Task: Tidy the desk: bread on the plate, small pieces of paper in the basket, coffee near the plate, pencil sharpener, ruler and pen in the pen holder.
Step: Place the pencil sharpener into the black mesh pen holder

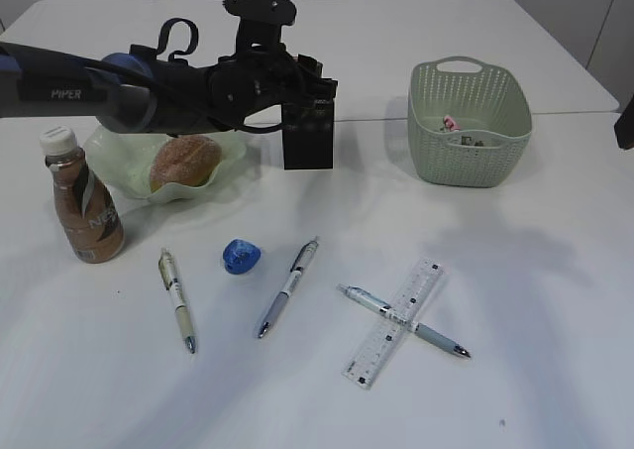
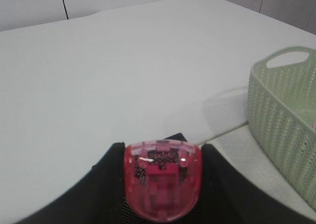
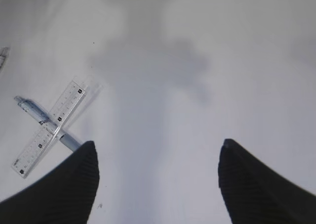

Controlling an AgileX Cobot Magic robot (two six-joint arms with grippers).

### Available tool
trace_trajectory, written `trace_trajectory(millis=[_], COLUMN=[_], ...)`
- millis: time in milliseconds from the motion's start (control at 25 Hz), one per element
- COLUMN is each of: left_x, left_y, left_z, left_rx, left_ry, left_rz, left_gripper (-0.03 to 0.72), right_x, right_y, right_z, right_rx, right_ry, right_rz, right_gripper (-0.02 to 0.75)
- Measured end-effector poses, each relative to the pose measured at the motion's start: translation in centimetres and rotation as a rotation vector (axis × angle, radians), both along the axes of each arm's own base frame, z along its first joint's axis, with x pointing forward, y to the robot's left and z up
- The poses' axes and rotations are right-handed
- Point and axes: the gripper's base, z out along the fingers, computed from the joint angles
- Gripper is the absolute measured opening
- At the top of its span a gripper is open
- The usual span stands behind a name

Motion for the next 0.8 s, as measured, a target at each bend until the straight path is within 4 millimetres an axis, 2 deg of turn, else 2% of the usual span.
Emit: trace_trajectory(millis=[560,800], left_x=[0.0,0.3], left_y=[0.0,-0.2], left_z=[0.0,-1.1], left_rx=[0.0,0.005], left_ry=[0.0,0.007], left_rz=[0.0,0.001], left_gripper=[0.31,0.31], right_x=[0.0,0.0], right_y=[0.0,0.0], right_z=[0.0,0.0], right_rx=[0.0,0.0], right_ry=[-0.002,-0.002], right_rz=[0.0,0.0], right_gripper=[0.585,0.585])
